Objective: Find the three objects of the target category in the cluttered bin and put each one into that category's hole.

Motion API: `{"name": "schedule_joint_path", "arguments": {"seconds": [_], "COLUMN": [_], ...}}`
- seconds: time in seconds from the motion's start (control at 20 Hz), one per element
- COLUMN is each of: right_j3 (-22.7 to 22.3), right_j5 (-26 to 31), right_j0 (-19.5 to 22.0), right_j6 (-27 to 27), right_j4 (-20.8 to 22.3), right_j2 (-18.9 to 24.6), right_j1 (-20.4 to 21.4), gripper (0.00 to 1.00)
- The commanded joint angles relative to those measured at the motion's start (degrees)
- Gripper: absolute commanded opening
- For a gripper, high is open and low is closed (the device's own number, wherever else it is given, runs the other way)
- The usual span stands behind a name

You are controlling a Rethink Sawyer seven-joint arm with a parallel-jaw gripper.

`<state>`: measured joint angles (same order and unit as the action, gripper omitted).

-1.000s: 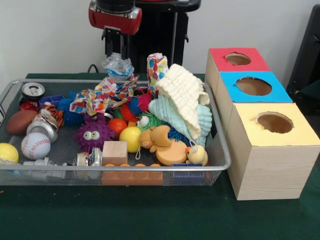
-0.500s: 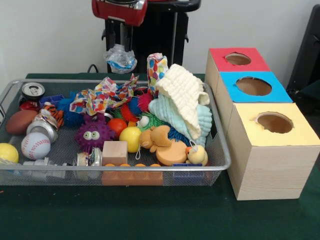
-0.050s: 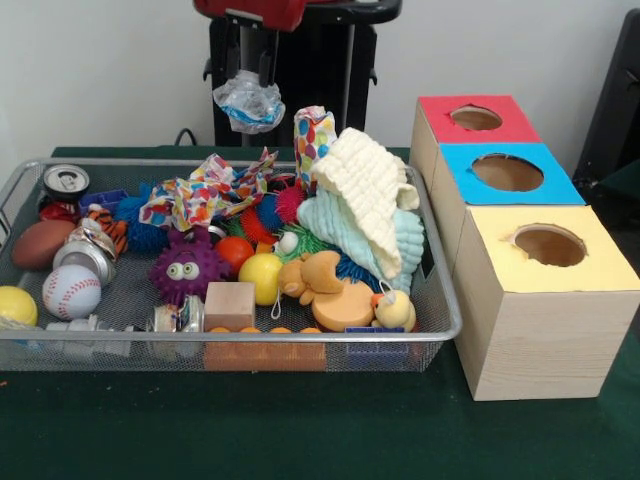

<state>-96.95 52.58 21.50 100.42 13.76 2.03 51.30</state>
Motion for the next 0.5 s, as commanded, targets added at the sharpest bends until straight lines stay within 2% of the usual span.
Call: {"name": "schedule_joint_path", "arguments": {"seconds": [0.05,0.5], "right_j3": [7.5,13.3], "right_j5": [9.8,11.9], "right_j0": [-1.1,-2.8], "right_j6": [8.0,10.0], "right_j4": [-1.8,-2.5], "right_j2": [0.3,0.7], "right_j1": [-0.8,-5.0], "gripper": [0.00,0.00]}}
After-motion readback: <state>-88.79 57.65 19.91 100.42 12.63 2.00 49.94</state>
